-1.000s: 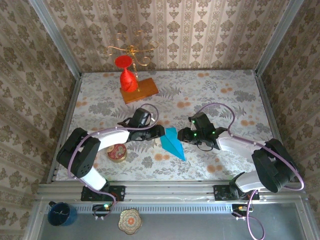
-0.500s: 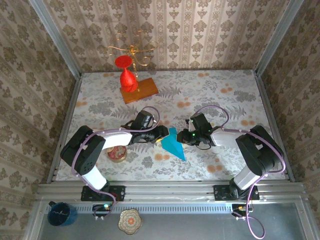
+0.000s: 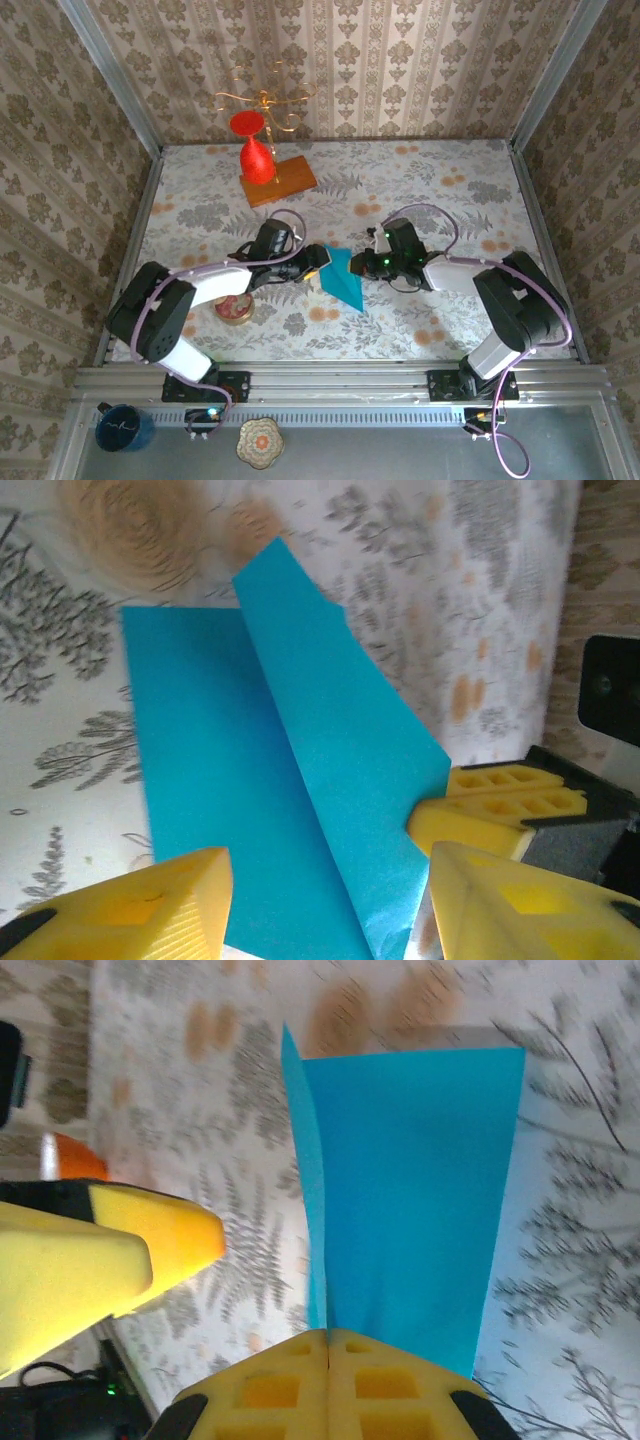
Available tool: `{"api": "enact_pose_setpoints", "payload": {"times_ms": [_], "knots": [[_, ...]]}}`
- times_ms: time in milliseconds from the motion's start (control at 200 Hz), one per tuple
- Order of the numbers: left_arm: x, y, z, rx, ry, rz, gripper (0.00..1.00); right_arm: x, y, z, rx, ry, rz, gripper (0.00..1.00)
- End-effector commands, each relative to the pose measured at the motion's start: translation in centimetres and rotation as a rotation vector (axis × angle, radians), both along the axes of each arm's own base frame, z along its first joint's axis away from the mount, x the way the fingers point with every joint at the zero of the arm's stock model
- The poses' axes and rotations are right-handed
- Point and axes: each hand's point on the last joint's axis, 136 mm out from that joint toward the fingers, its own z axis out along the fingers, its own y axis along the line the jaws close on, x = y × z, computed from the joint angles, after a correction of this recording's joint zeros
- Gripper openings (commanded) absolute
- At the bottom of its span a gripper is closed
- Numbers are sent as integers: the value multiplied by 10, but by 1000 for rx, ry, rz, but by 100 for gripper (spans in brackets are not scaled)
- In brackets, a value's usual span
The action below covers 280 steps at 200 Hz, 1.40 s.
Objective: Fold a paper plane with a square sheet of paper (pick it up from the middle)
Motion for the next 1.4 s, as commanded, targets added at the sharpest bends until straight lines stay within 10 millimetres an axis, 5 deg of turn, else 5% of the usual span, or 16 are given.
{"api": "enact_pose_setpoints", "payload": {"times_ms": [0,240,455,625,905,1295,1395], "knots": [[3,-7,42,-114,-107,-27,59,14,10,54,160,-106,-5,6],[0,-25,95,-303,-231,-103,65,26,16,108,386,-142,-34,6],[0,-34,106,-350,-263,-133,65,32,12,136,519,-156,-57,6],[-2,-36,114,-357,-296,-147,61,34,12,141,572,-139,-58,6],[-9,-44,137,-419,-370,-207,39,37,9,144,625,-126,-69,7],[-6,-42,135,-408,-367,-196,22,37,3,145,634,-123,-83,10],[-5,-41,132,-391,-358,-190,16,37,0,143,629,-121,-87,19]]}}
